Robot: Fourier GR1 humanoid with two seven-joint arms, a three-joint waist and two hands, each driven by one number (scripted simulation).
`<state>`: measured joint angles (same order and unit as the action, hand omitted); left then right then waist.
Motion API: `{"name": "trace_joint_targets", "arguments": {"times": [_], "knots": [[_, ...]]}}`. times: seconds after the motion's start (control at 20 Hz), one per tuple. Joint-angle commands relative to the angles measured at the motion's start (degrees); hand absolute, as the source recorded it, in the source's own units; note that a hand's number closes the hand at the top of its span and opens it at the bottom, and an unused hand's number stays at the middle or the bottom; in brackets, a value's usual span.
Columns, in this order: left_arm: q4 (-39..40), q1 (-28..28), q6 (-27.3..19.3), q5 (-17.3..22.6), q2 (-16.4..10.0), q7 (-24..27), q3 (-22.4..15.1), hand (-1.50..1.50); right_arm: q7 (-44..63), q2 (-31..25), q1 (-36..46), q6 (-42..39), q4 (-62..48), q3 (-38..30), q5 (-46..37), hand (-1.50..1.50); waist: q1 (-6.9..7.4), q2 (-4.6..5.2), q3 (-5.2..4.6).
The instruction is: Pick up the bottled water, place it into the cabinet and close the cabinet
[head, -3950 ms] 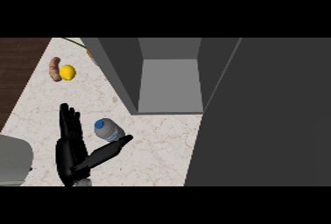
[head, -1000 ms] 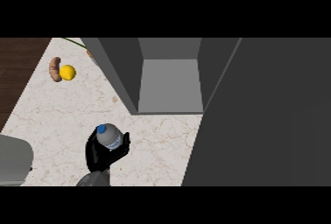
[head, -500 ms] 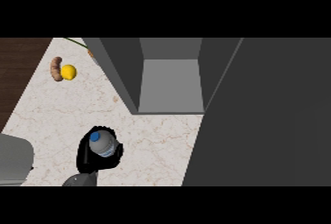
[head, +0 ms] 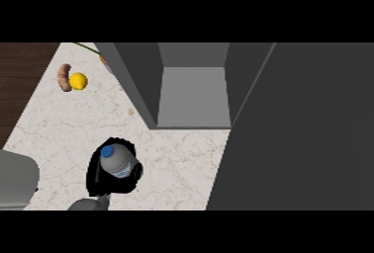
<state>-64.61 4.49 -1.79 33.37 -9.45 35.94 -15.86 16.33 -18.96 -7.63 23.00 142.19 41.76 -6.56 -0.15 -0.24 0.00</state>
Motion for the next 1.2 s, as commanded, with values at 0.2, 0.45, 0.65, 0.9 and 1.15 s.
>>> {"name": "trace_joint_targets", "arguments": {"times": [0.2,0.45,0.65,0.9,1.15], "knots": [[-12.36,0.36,-6.52,-2.80,1.48,-8.49,-1.54,1.50,3.70,-0.80,0.08,-0.42,6.90,-1.52,-2.56,-1.50,0.02,0.08,0.00],[-17.73,4.60,-13.01,-5.83,2.27,-15.32,-1.84,1.50,0.82,-1.35,-2.45,0.77,6.55,0.02,-2.96,-1.50,-0.34,0.05,0.02],[-15.80,8.39,-13.12,-7.45,3.95,-16.64,-0.37,1.50,-3.79,-2.21,-5.40,-0.18,4.00,1.92,-2.44,-1.50,-0.39,0.13,0.02],[-19.31,11.11,-18.72,-12.11,7.11,-22.65,-3.73,1.50,1.25,1.09,0.85,0.08,2.43,-0.28,-2.51,-1.50,0.00,0.15,-0.01],[-15.47,17.37,-24.43,-13.60,9.38,-21.52,-3.72,1.50,-4.53,-2.04,-4.80,-0.44,4.59,0.63,-0.95,-1.50,-0.46,0.13,0.02]]}}
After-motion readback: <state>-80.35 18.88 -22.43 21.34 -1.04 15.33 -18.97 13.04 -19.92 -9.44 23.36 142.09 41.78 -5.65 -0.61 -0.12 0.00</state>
